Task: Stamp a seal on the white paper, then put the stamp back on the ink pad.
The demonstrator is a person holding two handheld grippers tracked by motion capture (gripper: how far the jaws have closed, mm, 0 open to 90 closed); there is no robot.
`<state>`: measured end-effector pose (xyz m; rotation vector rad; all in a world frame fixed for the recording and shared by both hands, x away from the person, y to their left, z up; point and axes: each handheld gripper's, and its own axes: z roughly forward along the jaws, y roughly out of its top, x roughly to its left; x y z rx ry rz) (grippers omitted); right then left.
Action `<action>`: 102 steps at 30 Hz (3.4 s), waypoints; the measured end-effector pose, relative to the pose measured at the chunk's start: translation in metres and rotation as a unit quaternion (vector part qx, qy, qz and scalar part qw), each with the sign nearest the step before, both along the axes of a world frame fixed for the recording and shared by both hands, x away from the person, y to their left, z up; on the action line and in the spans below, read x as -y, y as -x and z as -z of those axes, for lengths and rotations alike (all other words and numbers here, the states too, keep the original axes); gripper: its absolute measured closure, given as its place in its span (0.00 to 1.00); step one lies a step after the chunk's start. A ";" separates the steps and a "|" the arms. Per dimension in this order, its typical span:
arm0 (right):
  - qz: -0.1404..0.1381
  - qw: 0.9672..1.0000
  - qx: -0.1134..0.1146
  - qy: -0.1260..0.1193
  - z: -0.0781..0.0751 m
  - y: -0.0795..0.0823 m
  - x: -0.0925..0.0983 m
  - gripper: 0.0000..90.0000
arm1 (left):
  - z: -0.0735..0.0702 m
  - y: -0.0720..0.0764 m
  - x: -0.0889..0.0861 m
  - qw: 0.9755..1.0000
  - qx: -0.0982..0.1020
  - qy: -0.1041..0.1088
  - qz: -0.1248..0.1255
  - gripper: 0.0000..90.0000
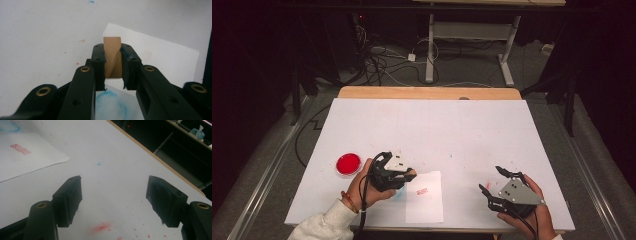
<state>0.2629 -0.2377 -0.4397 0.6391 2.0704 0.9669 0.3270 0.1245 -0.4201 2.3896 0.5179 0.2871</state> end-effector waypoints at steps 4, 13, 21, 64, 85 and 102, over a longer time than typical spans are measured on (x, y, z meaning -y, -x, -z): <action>0.003 1.000 0.000 -0.003 0.000 -0.001 0.002 0.32 | 0.000 -0.003 -0.006 1.000 0.000 0.004 -0.007 0.81; -0.001 1.000 0.001 -0.006 -0.002 -0.002 -0.001 0.32 | -0.008 -0.001 -0.027 0.999 0.008 0.012 -0.029 0.81; -0.008 1.000 0.000 -0.011 -0.003 -0.007 -0.005 0.32 | -0.013 -0.002 -0.045 0.998 0.013 0.016 -0.055 0.81; -0.021 1.000 -0.004 0.004 0.001 -0.003 -0.011 0.32 | 0.033 -0.038 -0.161 0.971 -0.073 -0.038 -0.223 0.81; -0.018 1.000 0.002 0.011 0.000 -0.001 -0.013 0.31 | 0.037 -0.041 -0.162 0.968 -0.087 -0.023 -0.232 0.81; -0.018 1.000 0.008 0.015 -0.001 0.000 -0.014 0.31 | 0.019 -0.031 -0.159 0.971 -0.029 -0.004 -0.237 0.61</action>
